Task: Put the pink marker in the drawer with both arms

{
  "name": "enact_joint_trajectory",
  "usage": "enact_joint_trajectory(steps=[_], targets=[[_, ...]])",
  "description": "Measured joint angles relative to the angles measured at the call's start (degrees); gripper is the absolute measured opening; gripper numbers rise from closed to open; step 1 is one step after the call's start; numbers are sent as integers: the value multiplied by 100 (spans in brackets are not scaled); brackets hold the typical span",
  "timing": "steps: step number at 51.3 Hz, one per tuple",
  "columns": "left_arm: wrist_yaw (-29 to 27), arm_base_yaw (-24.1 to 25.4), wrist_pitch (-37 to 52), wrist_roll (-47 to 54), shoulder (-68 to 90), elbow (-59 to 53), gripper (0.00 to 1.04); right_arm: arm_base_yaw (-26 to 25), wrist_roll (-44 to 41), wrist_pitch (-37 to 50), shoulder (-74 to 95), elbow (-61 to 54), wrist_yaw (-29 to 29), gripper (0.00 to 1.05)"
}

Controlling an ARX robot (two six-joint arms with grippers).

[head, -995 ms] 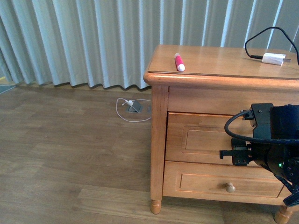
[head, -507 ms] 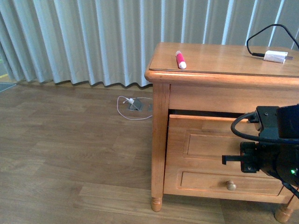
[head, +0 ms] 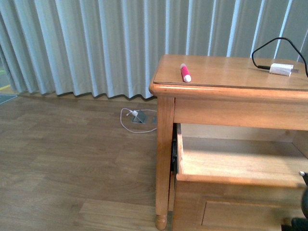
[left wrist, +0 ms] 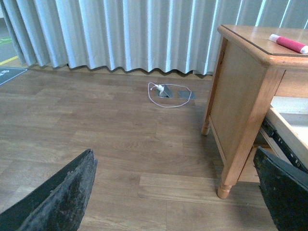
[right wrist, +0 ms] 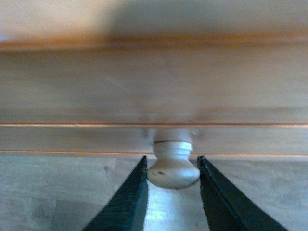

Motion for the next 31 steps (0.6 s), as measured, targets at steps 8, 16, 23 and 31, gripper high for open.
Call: enact_joint_trajectory(steps=[8,16,23,31], targets=[[0,0,0,0,0,0,99,-7,59,-302,-516,-374,77,61],[0,0,0,0,0,0,99,31,81,-1268,-1792,-612,-31,84],[0,0,0,0,0,0,99,50,44,-3025,-3869,-658,-323,96],[0,0,0,0,0,0,99,87,-26,-5241,-6155,-225,-555,96]])
